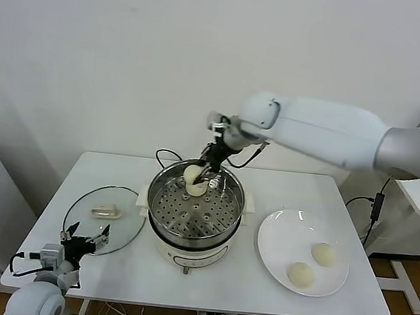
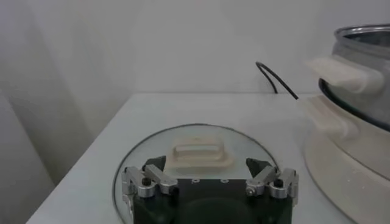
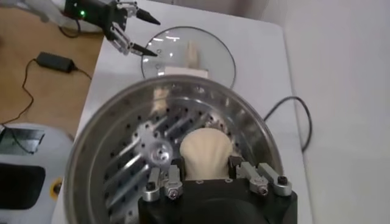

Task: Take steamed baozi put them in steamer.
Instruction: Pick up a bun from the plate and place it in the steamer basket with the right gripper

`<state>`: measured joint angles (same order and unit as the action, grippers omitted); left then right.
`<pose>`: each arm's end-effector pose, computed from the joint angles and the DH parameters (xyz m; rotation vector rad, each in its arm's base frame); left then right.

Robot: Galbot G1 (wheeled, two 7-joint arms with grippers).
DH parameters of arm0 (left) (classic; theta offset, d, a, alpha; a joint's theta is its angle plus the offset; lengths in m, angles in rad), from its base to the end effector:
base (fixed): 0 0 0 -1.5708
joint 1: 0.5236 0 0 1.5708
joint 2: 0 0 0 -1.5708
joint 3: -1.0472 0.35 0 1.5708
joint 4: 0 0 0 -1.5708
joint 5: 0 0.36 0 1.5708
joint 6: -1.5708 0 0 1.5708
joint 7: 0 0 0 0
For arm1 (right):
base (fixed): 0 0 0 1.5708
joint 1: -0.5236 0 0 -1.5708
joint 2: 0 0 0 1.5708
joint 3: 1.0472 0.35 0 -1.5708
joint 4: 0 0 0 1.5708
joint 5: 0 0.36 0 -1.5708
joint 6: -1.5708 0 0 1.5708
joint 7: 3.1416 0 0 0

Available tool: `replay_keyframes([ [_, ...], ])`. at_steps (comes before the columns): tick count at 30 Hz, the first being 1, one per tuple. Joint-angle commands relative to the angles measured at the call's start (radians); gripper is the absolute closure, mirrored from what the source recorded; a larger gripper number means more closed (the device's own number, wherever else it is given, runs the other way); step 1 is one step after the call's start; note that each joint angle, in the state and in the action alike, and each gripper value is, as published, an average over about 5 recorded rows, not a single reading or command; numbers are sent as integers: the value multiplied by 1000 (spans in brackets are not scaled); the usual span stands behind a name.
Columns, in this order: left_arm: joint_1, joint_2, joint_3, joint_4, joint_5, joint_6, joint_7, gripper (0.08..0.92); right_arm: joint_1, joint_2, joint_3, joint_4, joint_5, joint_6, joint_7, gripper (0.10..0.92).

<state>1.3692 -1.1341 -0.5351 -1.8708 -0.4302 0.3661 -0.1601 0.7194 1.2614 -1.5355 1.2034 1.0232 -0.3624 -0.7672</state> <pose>0.2569 0.1066 -0.3167 0.0582 -2.7325 -0.0603 0.5671 0.1367 -0.0482 1.5724 -1.6259 1.1552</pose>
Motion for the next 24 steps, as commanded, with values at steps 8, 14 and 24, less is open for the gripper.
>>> replay_keyframes([
  [8,14,-3,-10,-15,2,-1,2,177,-151,112,28,-31,-38,-96,140,586],
  [14,20,-5,-13,-19,2,-2,3,177,-175,120,31,-43,-50,-109,163,584],
  [24,20,-2,-18,-16,0,-3,4,177,-183,119,51,-52,-43,-125,191,510],
])
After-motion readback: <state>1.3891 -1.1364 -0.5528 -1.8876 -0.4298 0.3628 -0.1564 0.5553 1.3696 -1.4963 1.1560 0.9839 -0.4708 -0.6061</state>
